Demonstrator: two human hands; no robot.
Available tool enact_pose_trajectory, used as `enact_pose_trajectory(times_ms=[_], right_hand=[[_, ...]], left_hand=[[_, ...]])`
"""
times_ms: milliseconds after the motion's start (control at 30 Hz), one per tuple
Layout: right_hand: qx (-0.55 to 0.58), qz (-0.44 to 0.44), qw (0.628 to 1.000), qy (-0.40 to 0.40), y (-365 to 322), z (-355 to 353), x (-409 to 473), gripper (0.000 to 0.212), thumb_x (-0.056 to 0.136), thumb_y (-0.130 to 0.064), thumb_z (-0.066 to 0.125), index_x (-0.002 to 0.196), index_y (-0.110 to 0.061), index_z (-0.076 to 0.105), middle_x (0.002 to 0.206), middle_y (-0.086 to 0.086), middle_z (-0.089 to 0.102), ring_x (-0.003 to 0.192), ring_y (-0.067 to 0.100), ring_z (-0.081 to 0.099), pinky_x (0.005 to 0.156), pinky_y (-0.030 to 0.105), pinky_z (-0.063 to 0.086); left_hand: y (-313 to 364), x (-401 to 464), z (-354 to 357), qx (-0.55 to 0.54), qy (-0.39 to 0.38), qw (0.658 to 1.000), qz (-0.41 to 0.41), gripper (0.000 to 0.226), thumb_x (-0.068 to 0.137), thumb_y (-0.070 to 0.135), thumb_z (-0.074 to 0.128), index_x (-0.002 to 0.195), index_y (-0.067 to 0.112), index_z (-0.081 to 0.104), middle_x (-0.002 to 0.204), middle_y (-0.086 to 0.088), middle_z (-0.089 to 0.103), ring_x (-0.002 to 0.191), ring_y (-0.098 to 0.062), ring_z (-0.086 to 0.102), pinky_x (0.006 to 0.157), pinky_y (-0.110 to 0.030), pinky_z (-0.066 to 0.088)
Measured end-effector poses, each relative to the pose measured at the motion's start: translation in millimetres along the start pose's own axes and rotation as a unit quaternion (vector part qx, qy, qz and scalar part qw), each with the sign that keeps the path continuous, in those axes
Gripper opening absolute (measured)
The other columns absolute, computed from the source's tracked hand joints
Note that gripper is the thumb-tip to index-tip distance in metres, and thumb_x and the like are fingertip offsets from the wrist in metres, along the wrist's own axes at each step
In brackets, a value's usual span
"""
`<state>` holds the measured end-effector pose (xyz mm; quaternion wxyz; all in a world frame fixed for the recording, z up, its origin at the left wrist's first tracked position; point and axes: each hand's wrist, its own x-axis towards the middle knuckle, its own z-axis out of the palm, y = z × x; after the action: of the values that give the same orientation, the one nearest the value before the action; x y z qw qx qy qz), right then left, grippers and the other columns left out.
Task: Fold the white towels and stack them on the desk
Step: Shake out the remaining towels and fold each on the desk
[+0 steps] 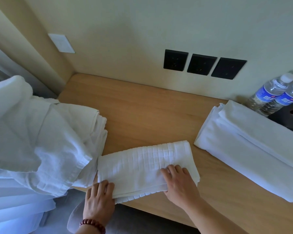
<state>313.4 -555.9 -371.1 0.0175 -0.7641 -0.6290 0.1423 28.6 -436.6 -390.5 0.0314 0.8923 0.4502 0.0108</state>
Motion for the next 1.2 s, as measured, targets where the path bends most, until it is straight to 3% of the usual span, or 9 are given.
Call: enact_pose_trajectory(times_ms=[267,400,467,533,667,833,1000,1067,1200], right_hand=[[0.003,0.009,0.999,0.038,-7,10,-4,0.065,0.054,-0.027,0.087,0.112,-0.020,0.059,0.100,0.001,0.057,0.081,0.023,0.057,0.069,0.037,0.051],[0.006,0.065,0.996,0.055,-3,12,-3,0.059,0.055,-0.024,0.084,0.109,-0.019,0.061,0.095,0.002,0.058,0.077,0.025,0.056,0.066,0.039,0.049],[0.002,0.088,0.994,0.062,-4,13,1,0.055,0.056,-0.024,0.082,0.107,-0.017,0.062,0.092,0.003,0.057,0.073,0.026,0.055,0.063,0.039,0.048],[-0.002,0.110,0.992,0.060,-5,13,7,0.053,0.057,-0.024,0.082,0.105,-0.016,0.061,0.090,0.004,0.056,0.072,0.027,0.053,0.062,0.040,0.047],[0.000,0.137,0.989,0.059,1,8,17,0.061,0.053,-0.023,0.088,0.107,-0.015,0.061,0.091,0.004,0.055,0.073,0.027,0.053,0.062,0.040,0.047],[0.000,0.120,0.989,0.084,9,-1,17,0.057,0.055,-0.019,0.089,0.105,-0.016,0.062,0.088,0.002,0.057,0.070,0.025,0.055,0.060,0.037,0.048],[-0.015,0.092,0.983,0.156,18,4,1,0.018,0.074,-0.011,0.067,0.091,-0.016,0.064,0.080,-0.002,0.054,0.068,0.024,0.054,0.059,0.035,0.046],[-0.009,0.080,0.980,0.180,21,4,-8,0.020,0.083,-0.013,0.048,0.091,-0.018,0.065,0.081,-0.002,0.056,0.069,0.023,0.054,0.061,0.034,0.047],[-0.020,0.048,0.983,0.174,23,8,-21,0.020,0.084,-0.013,0.046,0.093,-0.018,0.063,0.088,-0.003,0.055,0.073,0.023,0.056,0.065,0.033,0.048]], left_hand=[[16,-10,19,-0.042,0.078,0.992,-0.087,0.037,0.064,0.004,0.048,0.099,0.015,0.051,0.107,-0.014,0.057,0.087,-0.043,0.057,0.069,-0.052,0.052],[23,33,13,-0.045,0.031,0.995,-0.088,0.030,0.062,0.019,0.044,0.089,0.013,0.057,0.101,-0.012,0.054,0.089,-0.039,0.049,0.068,-0.053,0.051],[24,62,7,-0.041,0.015,0.994,-0.097,0.025,0.059,0.013,0.060,0.084,0.010,0.062,0.095,-0.013,0.056,0.088,-0.037,0.048,0.065,-0.051,0.051],[26,88,5,-0.033,0.014,0.996,-0.083,0.035,0.051,-0.001,0.075,0.083,0.007,0.064,0.092,-0.014,0.057,0.086,-0.038,0.050,0.060,-0.048,0.051],[28,121,5,-0.006,0.045,0.999,-0.013,0.034,0.053,-0.010,0.071,0.082,0.007,0.065,0.091,-0.013,0.061,0.084,-0.036,0.057,0.062,-0.045,0.046],[6,148,-7,0.017,0.052,0.994,0.099,0.026,0.070,0.008,0.047,0.086,0.015,0.066,0.092,-0.004,0.067,0.089,-0.031,0.065,0.067,-0.040,0.044],[4,142,-16,-0.014,0.103,0.984,0.143,0.033,0.079,0.007,0.039,0.088,0.009,0.071,0.091,-0.005,0.069,0.086,-0.029,0.065,0.062,-0.036,0.056],[1,130,-17,-0.008,0.094,0.983,0.158,0.034,0.082,0.006,0.040,0.091,0.008,0.073,0.096,-0.007,0.070,0.089,-0.031,0.066,0.064,-0.039,0.057],[-19,104,-9,0.012,0.052,0.985,0.166,0.042,0.082,0.006,0.038,0.101,0.009,0.076,0.108,-0.008,0.073,0.097,-0.030,0.071,0.067,-0.042,0.058]])
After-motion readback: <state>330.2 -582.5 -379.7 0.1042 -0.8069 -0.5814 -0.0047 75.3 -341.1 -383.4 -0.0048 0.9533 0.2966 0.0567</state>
